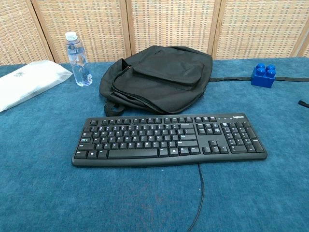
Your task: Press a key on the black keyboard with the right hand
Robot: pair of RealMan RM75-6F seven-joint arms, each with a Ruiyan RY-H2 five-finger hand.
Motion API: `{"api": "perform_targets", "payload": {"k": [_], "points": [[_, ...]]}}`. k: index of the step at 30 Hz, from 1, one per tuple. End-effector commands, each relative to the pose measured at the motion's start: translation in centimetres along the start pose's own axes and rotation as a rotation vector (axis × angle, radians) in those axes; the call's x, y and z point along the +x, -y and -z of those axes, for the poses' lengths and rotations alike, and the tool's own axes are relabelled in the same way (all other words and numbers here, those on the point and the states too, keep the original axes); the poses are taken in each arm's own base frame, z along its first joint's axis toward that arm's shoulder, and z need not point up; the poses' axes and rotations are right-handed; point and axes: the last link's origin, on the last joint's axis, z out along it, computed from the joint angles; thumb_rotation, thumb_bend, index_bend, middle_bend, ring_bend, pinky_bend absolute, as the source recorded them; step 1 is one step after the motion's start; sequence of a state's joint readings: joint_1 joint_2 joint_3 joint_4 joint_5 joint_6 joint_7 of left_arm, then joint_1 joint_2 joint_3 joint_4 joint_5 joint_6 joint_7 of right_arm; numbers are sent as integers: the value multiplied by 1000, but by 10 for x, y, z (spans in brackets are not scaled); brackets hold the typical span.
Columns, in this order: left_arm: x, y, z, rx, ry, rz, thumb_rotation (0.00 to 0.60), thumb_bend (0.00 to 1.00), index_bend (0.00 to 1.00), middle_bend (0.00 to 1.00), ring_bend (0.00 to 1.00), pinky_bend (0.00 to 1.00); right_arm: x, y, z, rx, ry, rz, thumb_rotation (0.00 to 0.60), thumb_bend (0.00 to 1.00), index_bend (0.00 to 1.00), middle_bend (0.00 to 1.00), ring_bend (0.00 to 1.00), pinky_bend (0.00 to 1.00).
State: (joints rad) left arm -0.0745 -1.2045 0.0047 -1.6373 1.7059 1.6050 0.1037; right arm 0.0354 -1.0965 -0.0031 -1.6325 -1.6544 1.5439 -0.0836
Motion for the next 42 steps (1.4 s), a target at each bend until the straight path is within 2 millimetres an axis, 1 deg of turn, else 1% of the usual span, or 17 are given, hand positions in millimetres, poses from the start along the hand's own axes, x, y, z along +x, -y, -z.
{"api": "perform_targets", "payload": {"k": [1,3,5,7,8,9,10,11,12,14,15,19,22,25,30,37,42], "points": [[-2,-4,2,-14,-1,-8,600,0,0,0,0,0,7,1,-3,5,-10,16,600,347,0,0,0,0],[-2,-5,3,-18,2,-8,600,0,0,0,0,0,11,3,-5,14,-14,26,600,348,0,0,0,0],[-2,-5,3,-17,2,-8,600,0,0,0,0,0,16,9,-8,30,-14,32,600,349,0,38,0,0],[-2,-6,3,-18,0,-5,600,0,0,0,0,0,22,19,-14,61,-16,34,600,352,0,123,7,0],[-2,-6,3,-18,-3,-5,600,0,0,0,0,0,25,26,-18,81,-11,42,600,356,0,178,36,1],[-1,-5,4,-18,-4,-5,600,0,0,0,0,0,27,31,-21,94,-6,47,600,360,0,233,93,22],[-1,-5,4,-18,-5,-4,600,0,0,0,0,0,29,37,-25,108,1,52,600,363,0,293,167,74],[-1,-5,4,-19,-5,-3,600,0,0,0,0,0,31,45,-31,129,6,62,600,363,0,334,216,122],[-1,-5,4,-19,-6,-3,600,0,0,0,0,0,32,50,-36,141,8,70,600,367,0,395,285,202],[-1,-5,4,-19,-7,-3,600,0,0,0,0,0,33,58,-43,159,15,87,600,380,0,484,381,307],[0,-4,4,-18,-10,0,600,0,0,0,0,0,32,66,-50,171,32,103,600,391,0,535,435,351],[2,-2,4,-13,-14,2,600,0,0,0,0,0,24,85,-70,187,114,138,600,417,4,671,588,446],[2,-2,4,-15,-15,-2,600,0,0,0,0,0,17,95,-81,196,176,166,600,455,14,716,643,469],[1,-2,3,-12,-15,-6,600,0,0,0,0,0,8,108,-91,209,236,198,600,505,18,730,660,472],[-1,0,2,-2,-5,-10,600,0,0,0,0,0,-10,125,-104,212,335,224,600,539,26,734,665,473],[-2,3,0,11,-1,-10,600,0,0,0,0,0,-32,143,-115,208,435,246,600,543,28,733,664,473],[-3,4,-1,18,4,-8,600,0,0,0,0,0,-48,152,-120,195,488,253,600,543,28,734,665,473]]}}
